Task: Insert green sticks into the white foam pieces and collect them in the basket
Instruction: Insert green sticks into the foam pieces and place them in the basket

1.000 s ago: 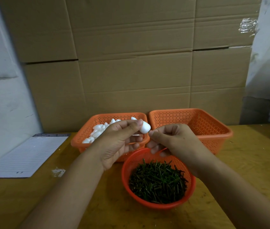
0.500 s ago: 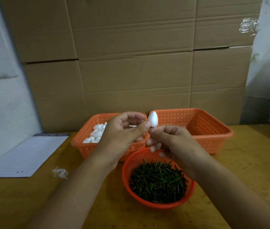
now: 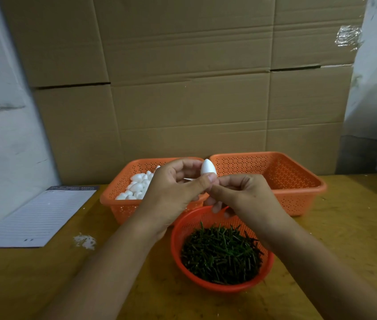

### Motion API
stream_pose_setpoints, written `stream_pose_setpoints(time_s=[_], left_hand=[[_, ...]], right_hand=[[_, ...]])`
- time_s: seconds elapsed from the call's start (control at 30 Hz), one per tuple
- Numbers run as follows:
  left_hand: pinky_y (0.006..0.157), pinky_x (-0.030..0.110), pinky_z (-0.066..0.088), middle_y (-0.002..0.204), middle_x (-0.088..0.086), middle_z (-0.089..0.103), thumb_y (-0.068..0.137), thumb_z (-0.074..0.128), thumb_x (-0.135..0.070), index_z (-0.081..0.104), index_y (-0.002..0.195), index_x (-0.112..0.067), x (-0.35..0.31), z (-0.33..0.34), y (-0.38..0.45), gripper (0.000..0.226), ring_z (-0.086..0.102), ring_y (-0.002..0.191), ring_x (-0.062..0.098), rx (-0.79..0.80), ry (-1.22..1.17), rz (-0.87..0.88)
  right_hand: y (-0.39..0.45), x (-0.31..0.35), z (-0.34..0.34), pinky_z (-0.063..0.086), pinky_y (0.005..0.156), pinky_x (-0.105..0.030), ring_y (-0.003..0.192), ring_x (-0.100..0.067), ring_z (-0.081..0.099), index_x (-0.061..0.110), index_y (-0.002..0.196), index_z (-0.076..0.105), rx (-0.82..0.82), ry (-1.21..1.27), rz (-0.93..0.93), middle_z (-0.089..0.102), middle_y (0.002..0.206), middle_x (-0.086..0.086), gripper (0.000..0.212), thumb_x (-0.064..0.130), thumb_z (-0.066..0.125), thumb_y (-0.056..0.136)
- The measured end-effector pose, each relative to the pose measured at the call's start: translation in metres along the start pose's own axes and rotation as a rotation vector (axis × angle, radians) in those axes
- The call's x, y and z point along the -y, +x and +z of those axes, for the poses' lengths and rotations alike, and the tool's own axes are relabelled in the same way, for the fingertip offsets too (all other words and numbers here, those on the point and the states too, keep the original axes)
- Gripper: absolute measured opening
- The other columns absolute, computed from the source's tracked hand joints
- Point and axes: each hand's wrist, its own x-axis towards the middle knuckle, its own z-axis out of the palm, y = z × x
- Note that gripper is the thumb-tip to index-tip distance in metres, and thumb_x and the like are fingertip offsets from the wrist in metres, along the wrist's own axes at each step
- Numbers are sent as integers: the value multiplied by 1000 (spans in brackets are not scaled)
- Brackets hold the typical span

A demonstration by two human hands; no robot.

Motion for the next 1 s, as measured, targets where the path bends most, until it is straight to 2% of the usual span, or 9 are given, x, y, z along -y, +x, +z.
stream_pose_setpoints(time_s=[0.23,0.33,0.47,0.67,0.8,1.0], left_hand=[[70,22,54,89,4,77,89,75,-25,72,111,-16,-2,-3,0,25,67,75,8,56,-39,-47],[70,23,56,92,10,76,88,75,-22,72,111,-15,-2,-3,0,24,65,72,8,54,-67,-50],[69,23,56,92,4,77,87,75,-20,71,111,-16,-3,-1,0,25,65,71,7,35,-111,-47],[68,23,55,95,5,77,73,77,-34,70,113,-18,-4,-3,0,43,65,73,8,41,-156,-61],[70,24,55,106,11,76,86,75,-27,70,116,-20,-4,-5,0,31,66,79,10,48,-146,-82],[70,22,56,104,6,76,89,73,-22,71,112,-18,-3,-3,0,24,66,77,9,34,-111,-58]], right_hand=[[0,2,-7,48,53,-18,62,-13,66,8,85,77,71,12,20,75,76,-10,14,18,69,92],[1,2,-6,48,53,-18,63,-12,66,10,85,76,79,16,28,75,77,-8,14,19,68,92],[1,0,-2,49,53,-18,64,-11,68,11,89,76,53,37,41,76,82,-6,15,23,67,93],[1,1,-4,47,53,-18,67,-10,67,10,96,74,76,126,84,76,87,-6,17,23,64,95],[1,0,-4,46,53,-19,67,-10,66,12,93,74,57,119,100,76,86,-6,14,22,64,95],[0,0,-2,47,53,-17,65,-10,67,13,84,74,26,83,94,76,80,-5,14,20,66,94]])
